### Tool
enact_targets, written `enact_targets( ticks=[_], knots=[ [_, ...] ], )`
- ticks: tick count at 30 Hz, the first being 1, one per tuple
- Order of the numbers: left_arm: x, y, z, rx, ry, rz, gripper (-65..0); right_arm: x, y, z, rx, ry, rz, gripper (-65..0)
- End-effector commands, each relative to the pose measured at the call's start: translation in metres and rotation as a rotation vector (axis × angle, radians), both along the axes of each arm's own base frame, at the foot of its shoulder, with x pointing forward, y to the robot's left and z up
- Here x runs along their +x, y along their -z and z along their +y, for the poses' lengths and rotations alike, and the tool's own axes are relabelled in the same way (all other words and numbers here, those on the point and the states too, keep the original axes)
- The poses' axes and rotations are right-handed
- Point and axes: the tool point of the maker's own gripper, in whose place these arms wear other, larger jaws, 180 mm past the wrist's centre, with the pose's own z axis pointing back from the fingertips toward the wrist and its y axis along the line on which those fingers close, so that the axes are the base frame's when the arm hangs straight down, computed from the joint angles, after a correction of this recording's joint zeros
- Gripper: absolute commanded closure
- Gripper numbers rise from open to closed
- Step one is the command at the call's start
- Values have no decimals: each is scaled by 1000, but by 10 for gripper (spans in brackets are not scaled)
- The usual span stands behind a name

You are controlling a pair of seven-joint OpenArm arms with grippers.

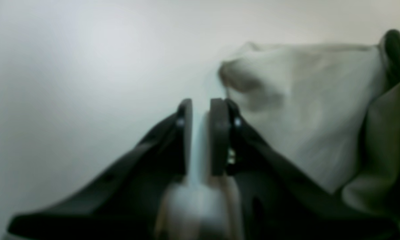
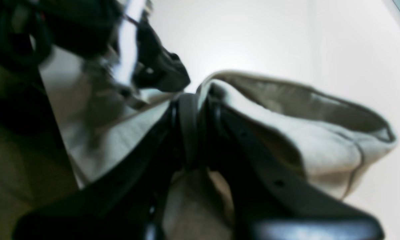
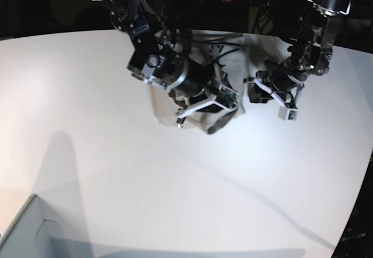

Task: Layout the t-shirt on the table in an organized manner, then fold the t-shirt properly
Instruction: 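Press the folded end down with the right gripper and release it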

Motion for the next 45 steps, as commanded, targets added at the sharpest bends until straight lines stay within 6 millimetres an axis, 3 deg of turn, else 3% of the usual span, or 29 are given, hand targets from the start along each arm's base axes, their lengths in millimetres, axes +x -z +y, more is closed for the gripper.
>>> enact_targets(
  ticks=[1,7,11,14,19,24,29,32,36,38,41,45],
  knots=[
    [-3,2,16,52,2,37,-152,3,-14,6,45,-21,-29,0],
    [-2,-3,54,104,-39,42,-193,0,-3,7,36,-24,1,0],
    [-4,-11,92,107,-164,27,-194,-5,8,9,28,-28,35,0],
    [-1,-17,105,109,-201,13,-194,-10,12,13,24,-45,49,-74],
    [-2,-21,123,114,-255,2,-195,-9,8,22,34,-63,40,-276],
    [-2,-22,125,113,-265,0,-195,0,-26,26,86,-49,-41,-369],
    [-1,-25,110,80,-177,-25,-195,16,-53,-12,74,42,-128,-371],
    [1,-30,83,12,-70,-62,-195,20,-53,-45,10,128,-129,-372],
    [0,-32,85,-34,-112,-58,-195,15,-40,-88,-52,254,-77,-372],
    [6,-38,91,-43,-151,-73,-195,7,-31,-100,-64,291,-43,-372],
    [9,-42,98,-45,-171,-86,-195,-17,-15,-105,-73,301,21,-371],
    [11,-43,99,-42,-173,-89,-195,-44,-3,-88,-66,254,86,-372]
  ],
)
